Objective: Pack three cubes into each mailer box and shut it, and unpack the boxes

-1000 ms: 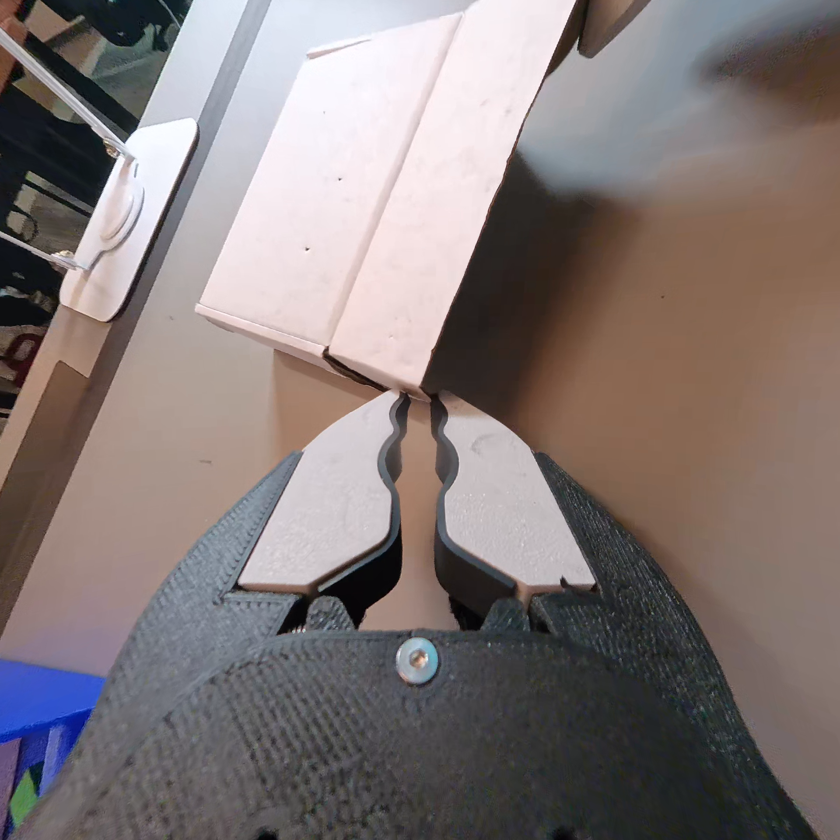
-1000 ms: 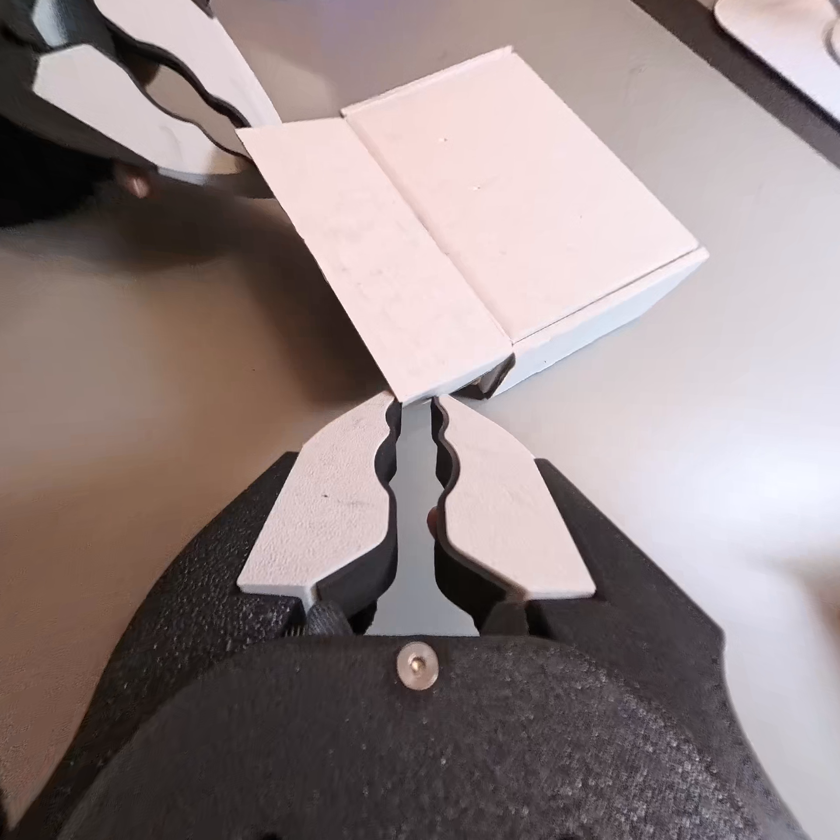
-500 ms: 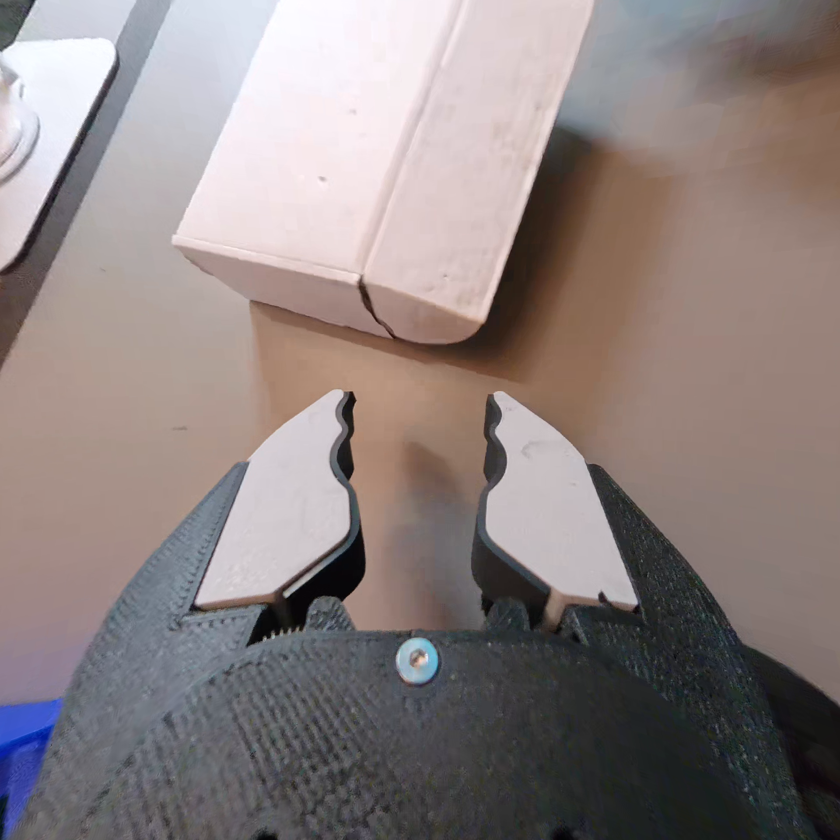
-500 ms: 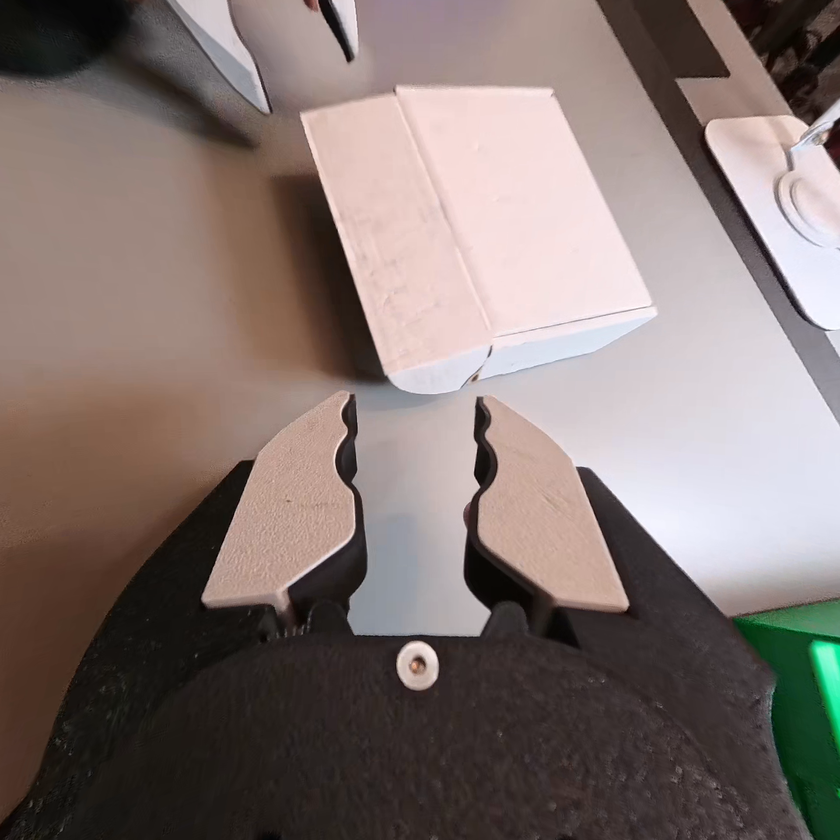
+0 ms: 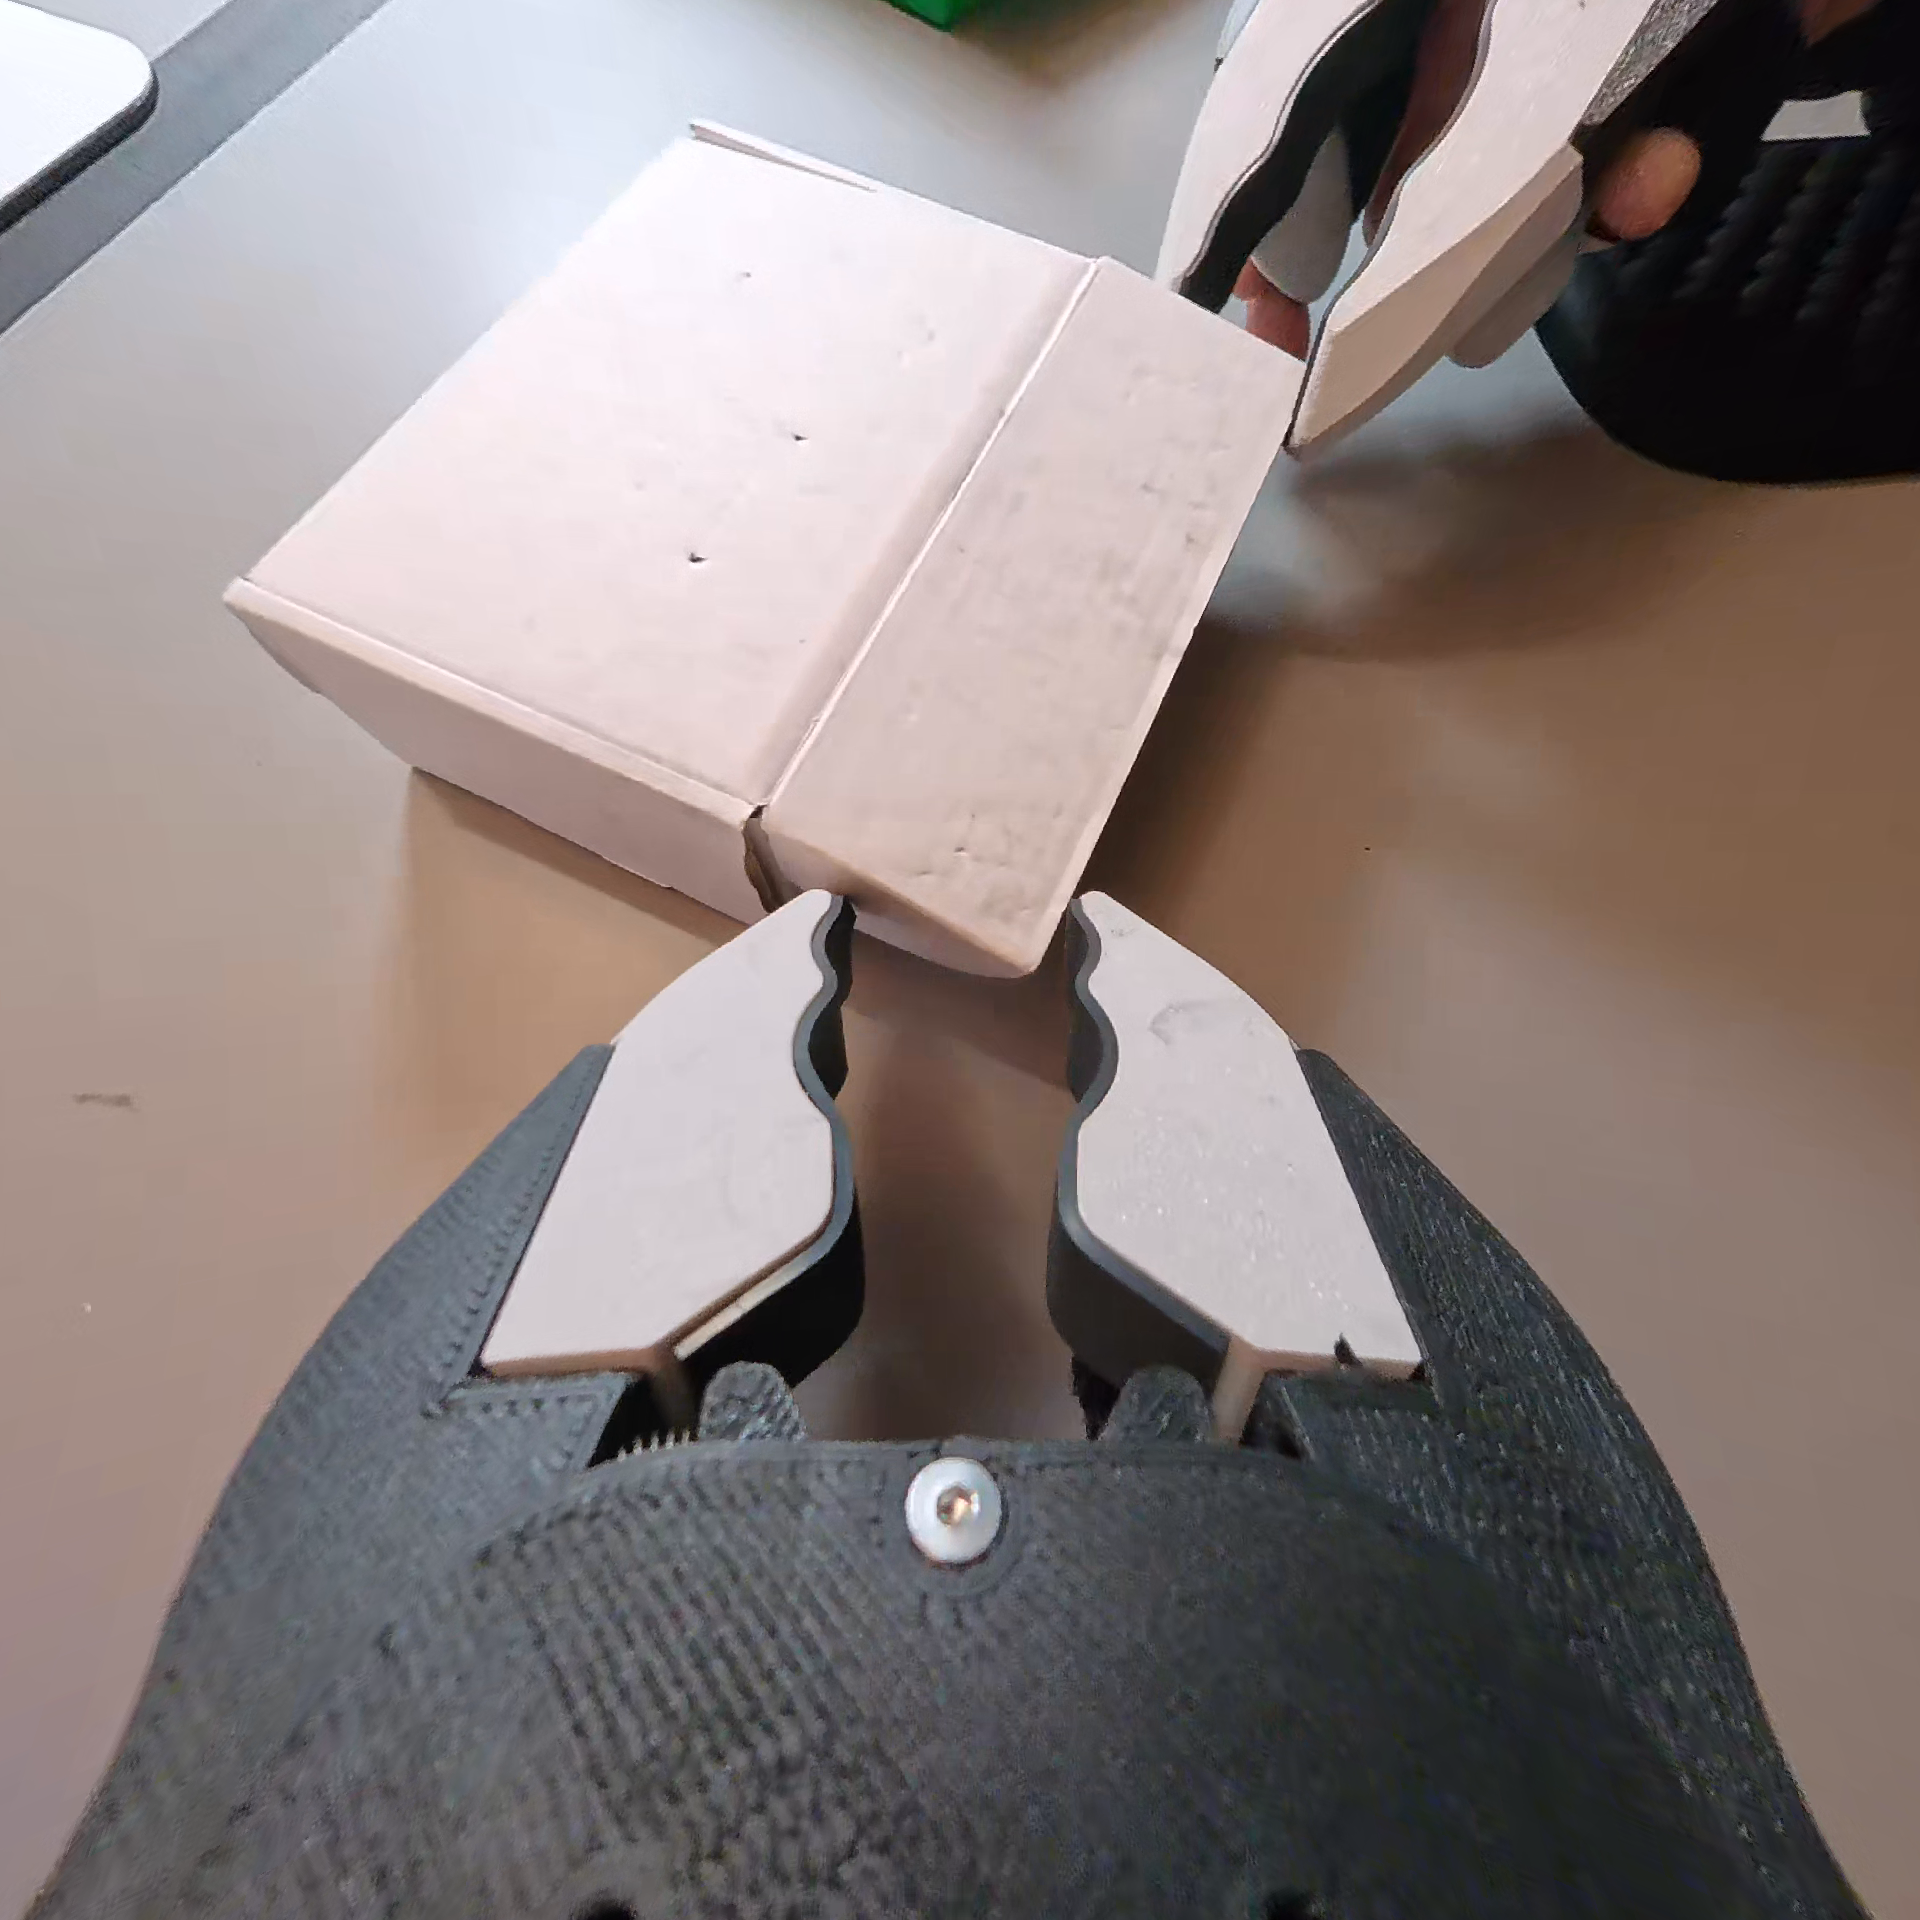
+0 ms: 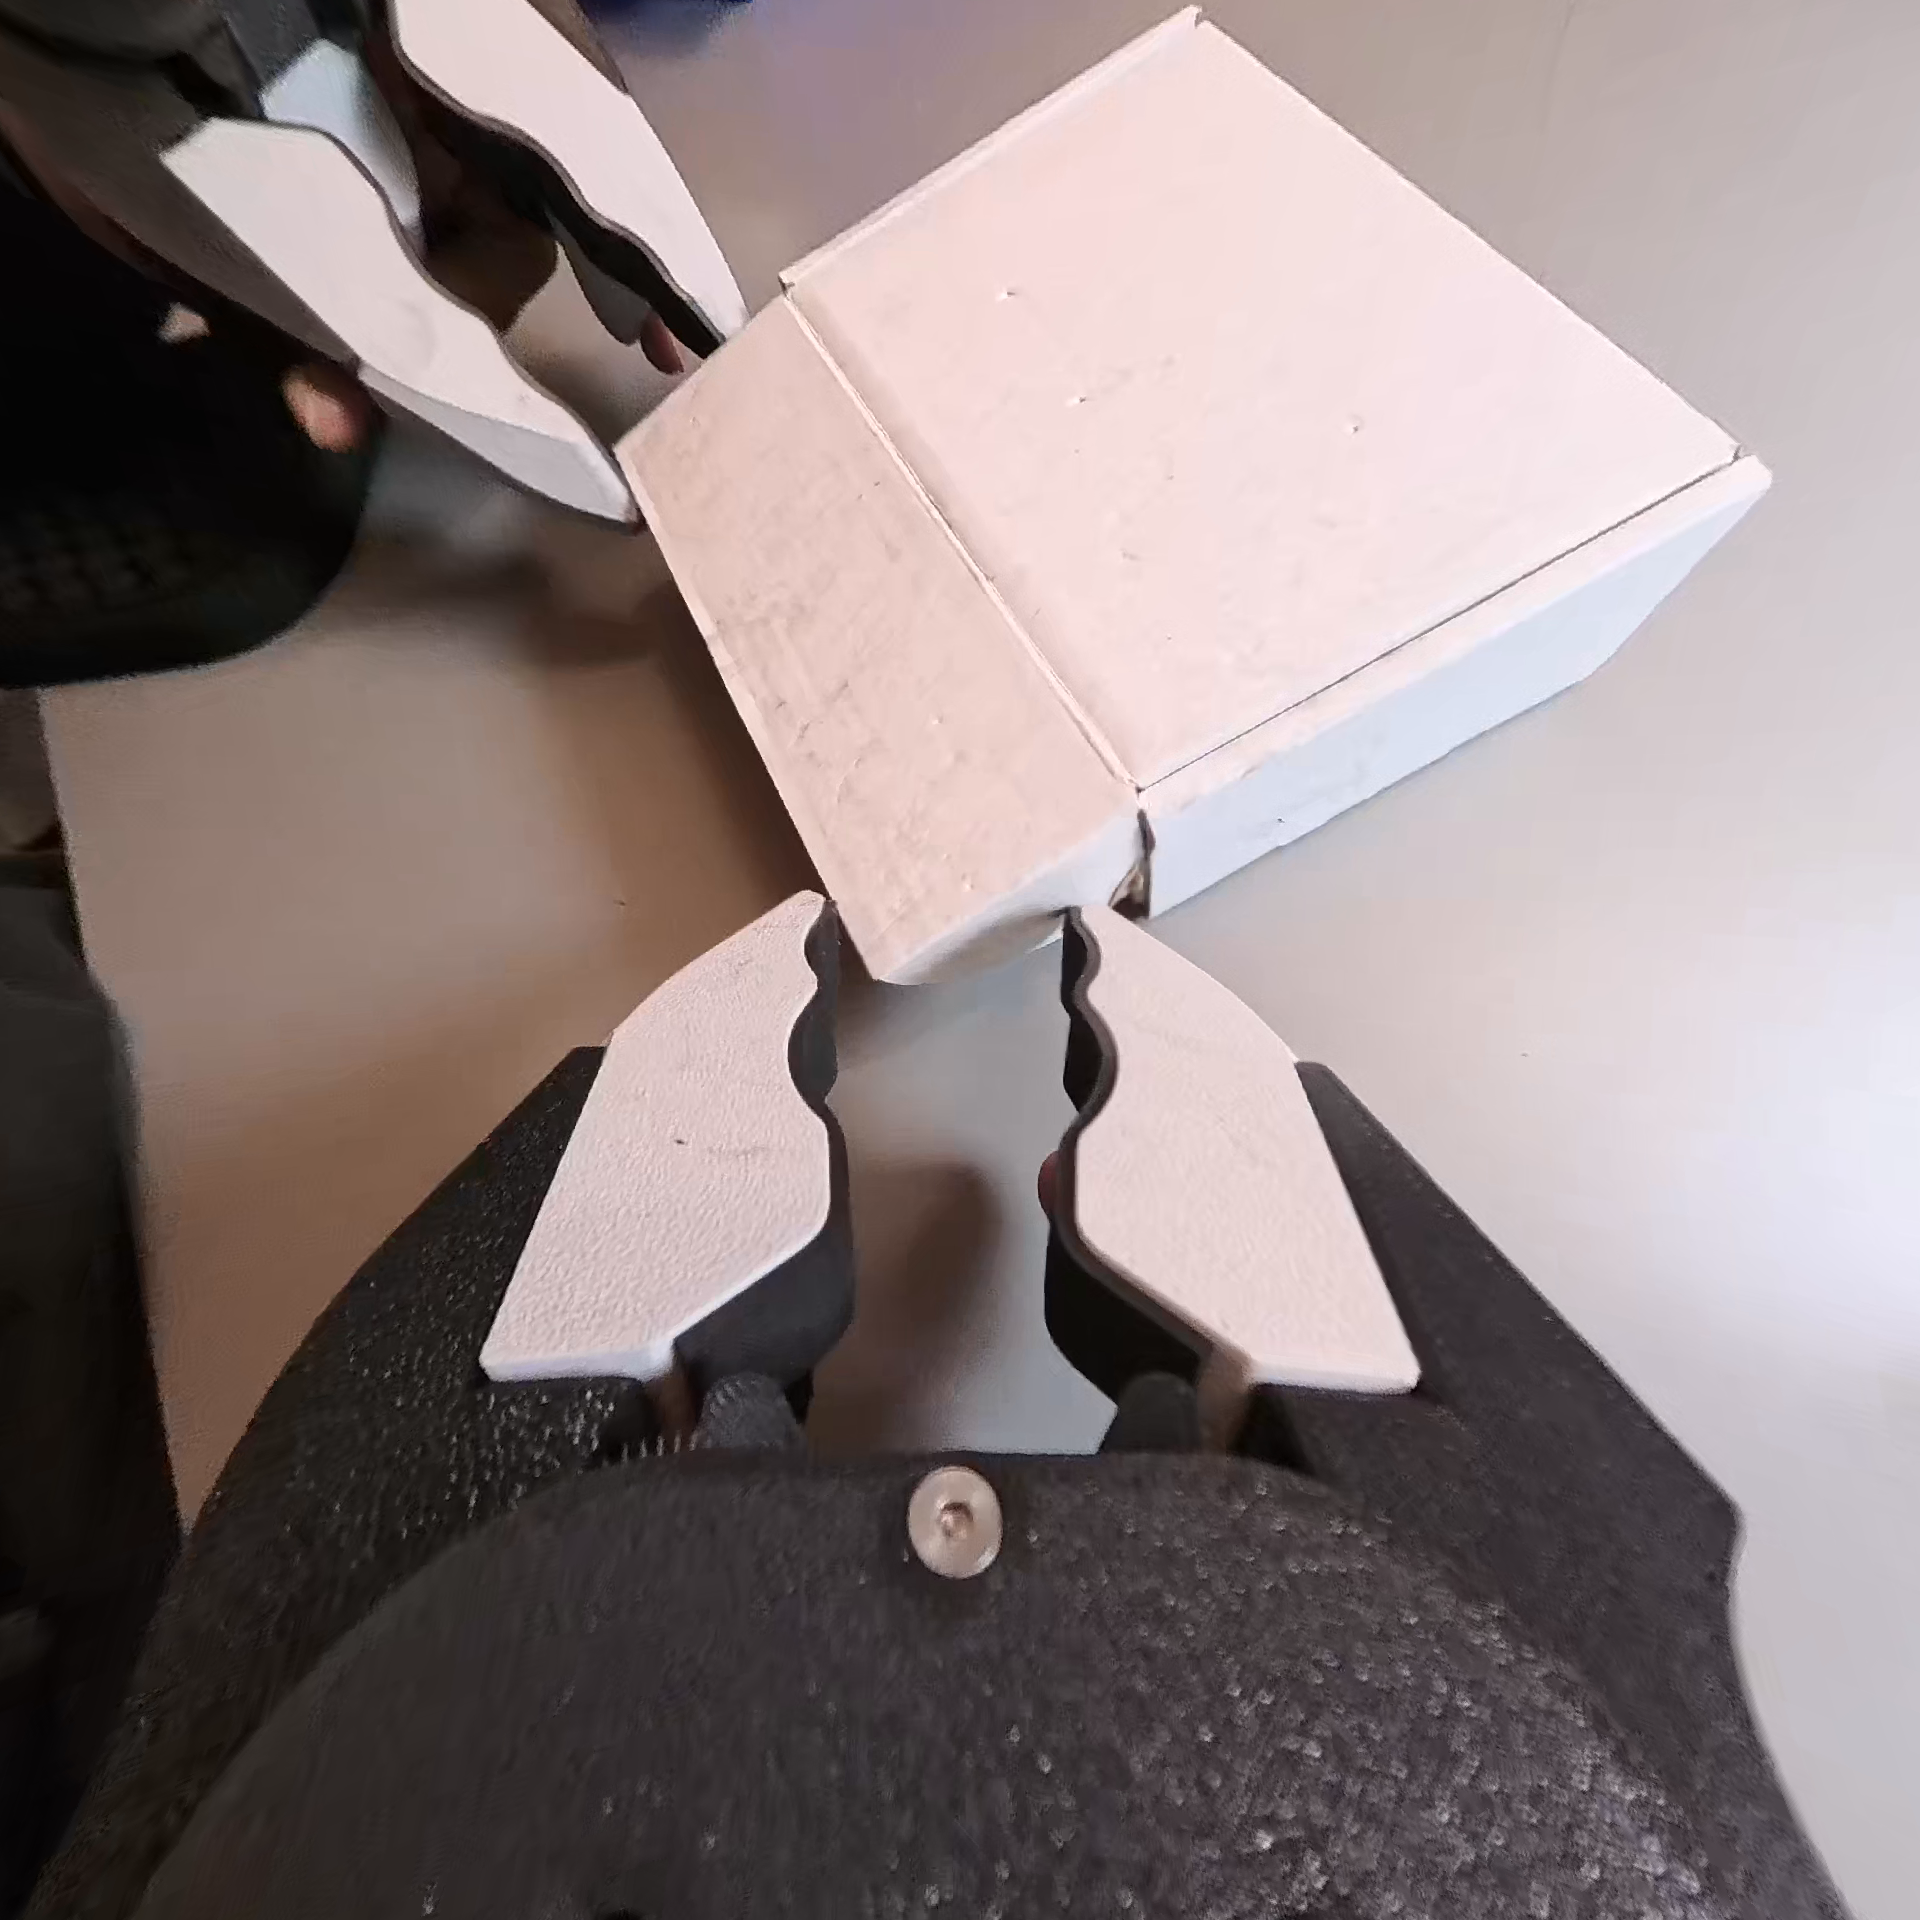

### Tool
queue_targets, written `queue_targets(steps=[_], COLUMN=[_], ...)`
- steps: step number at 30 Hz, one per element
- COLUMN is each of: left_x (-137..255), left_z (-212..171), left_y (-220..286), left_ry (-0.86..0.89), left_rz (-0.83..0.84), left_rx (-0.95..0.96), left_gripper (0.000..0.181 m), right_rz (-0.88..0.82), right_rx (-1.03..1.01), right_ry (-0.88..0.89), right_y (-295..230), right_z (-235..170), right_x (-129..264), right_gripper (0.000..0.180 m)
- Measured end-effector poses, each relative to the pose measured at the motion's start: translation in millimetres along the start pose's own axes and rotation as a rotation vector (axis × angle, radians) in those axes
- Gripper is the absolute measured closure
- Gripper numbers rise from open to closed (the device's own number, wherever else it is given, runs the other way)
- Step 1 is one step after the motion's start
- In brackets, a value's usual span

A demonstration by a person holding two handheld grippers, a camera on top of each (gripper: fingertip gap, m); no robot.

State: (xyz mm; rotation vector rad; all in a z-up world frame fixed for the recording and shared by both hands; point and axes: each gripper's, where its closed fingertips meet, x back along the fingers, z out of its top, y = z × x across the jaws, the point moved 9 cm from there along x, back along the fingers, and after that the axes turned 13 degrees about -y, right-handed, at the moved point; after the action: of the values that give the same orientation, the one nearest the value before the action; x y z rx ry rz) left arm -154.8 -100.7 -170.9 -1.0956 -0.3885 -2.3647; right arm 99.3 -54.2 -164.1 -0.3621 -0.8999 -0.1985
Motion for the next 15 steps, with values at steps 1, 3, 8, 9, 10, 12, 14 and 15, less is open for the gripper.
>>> queue_targets(steps=[1,3,8,9,10,12,14,15], left_x=[-0.4,-1.0,-5.2,-6.2,-6.9,-7.1,-6.5,-6.3], left_z=[0.0,-0.1,-1.2,-1.7,-2.2,-3.0,-3.9,-4.5], left_y=[0.4,1.2,1.8,1.8,1.6,1.5,1.2,1.0], left_ry=[0.001,0.005,0.004,0.000,0.001,0.005,0.008,0.009], left_rz=[0.003,0.011,0.098,0.124,0.147,0.164,0.162,0.160], left_rx=[-0.001,-0.001,-0.064,-0.084,-0.097,-0.099,-0.093,-0.091], left_gripper=[0.142,0.142,0.144,0.144,0.144,0.145,0.145,0.145], right_rz=[0.020,0.040,-0.046,-0.056,-0.056,-0.034,-0.018,-0.018], right_rx=[-0.007,-0.019,0.099,0.131,0.159,0.177,0.182,0.199], right_ry=[0.014,0.032,0.060,0.064,0.071,0.089,0.102,0.110], right_y=[0.1,2.4,5.4,6.0,7.4,10.1,10.9,10.4], right_z=[-0.7,-2.6,-4.8,-5.1,-5.2,-4.5,-3.8,-3.9], right_x=[-0.4,-1.6,-6.3,-7.4,-8.1,-8.4,-8.1,-8.0], right_gripper=[0.140,0.140,0.141,0.141,0.142,0.142,0.143,0.143])
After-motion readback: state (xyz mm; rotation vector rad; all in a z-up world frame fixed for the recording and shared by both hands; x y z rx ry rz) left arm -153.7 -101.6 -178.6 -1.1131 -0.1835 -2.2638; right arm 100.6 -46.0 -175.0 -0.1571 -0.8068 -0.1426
